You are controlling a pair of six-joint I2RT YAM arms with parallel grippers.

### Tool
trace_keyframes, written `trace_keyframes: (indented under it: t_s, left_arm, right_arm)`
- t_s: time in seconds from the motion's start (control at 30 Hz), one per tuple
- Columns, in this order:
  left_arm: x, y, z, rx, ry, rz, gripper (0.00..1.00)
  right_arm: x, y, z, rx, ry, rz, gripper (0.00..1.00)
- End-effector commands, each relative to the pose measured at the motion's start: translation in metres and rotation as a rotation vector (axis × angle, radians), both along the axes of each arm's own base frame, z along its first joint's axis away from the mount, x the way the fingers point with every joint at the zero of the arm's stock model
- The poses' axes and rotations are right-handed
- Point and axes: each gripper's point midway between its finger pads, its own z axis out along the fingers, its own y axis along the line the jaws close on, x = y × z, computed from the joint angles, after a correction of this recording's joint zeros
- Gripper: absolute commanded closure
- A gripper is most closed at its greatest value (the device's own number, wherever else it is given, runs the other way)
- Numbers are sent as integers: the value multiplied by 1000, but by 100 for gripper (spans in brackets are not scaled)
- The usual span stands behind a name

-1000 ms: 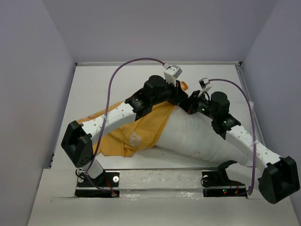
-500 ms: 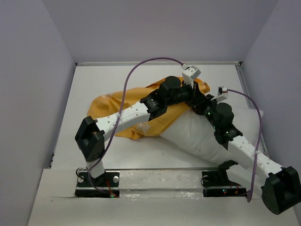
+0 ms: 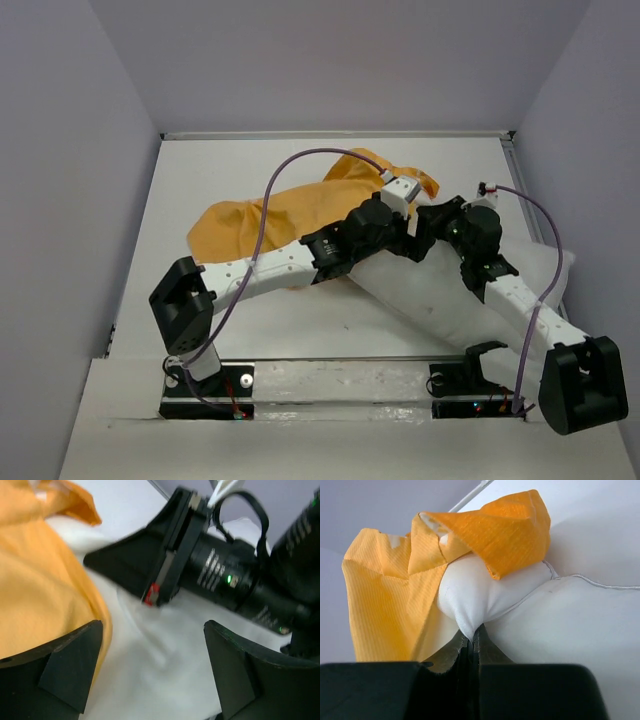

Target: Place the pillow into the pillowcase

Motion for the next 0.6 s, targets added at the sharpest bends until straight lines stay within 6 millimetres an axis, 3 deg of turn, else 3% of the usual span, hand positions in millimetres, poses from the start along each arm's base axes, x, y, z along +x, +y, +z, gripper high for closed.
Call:
trace_keyframes:
  t_s: [0.0, 0.1, 0.17, 0.2, 0.27, 0.3, 0.37, 0.4, 0.47, 0.57]
  left_arm:
    - [-4, 40, 54, -107, -133, 102, 4]
    - [-10, 75, 35, -95, -130, 162, 7]
    - [-14, 94, 12, -74, -100, 204, 10]
    - [-18, 115, -16, -52, -61, 255, 17]
    - [-25, 135, -42, -49, -19, 293, 32]
    - [-30, 150, -77, 1, 22, 311, 38]
    - [-37, 154, -98, -21, 77, 315, 47]
    - [-42, 158, -116, -9, 99, 312, 50]
    - [-42, 159, -126, -12, 111, 318, 51]
    - [-25, 160, -149, 9, 124, 339, 53]
  right_arm:
    - [19, -27, 12, -27, 4, -82, 100]
    - [31, -38, 11, -44, 21, -112, 100]
    - [36, -41, 10, -54, 28, -115, 100]
    - [40, -46, 12, -68, 34, -127, 100]
    - [43, -47, 18, -91, 23, -128, 100]
    - [43, -47, 20, -102, 23, -124, 93]
    - [45, -45, 33, -147, 13, -88, 73]
    - [43, -46, 39, -171, 5, -83, 54]
    - [32, -40, 60, -177, -30, -38, 36]
    - [13, -33, 84, -191, -78, 19, 25]
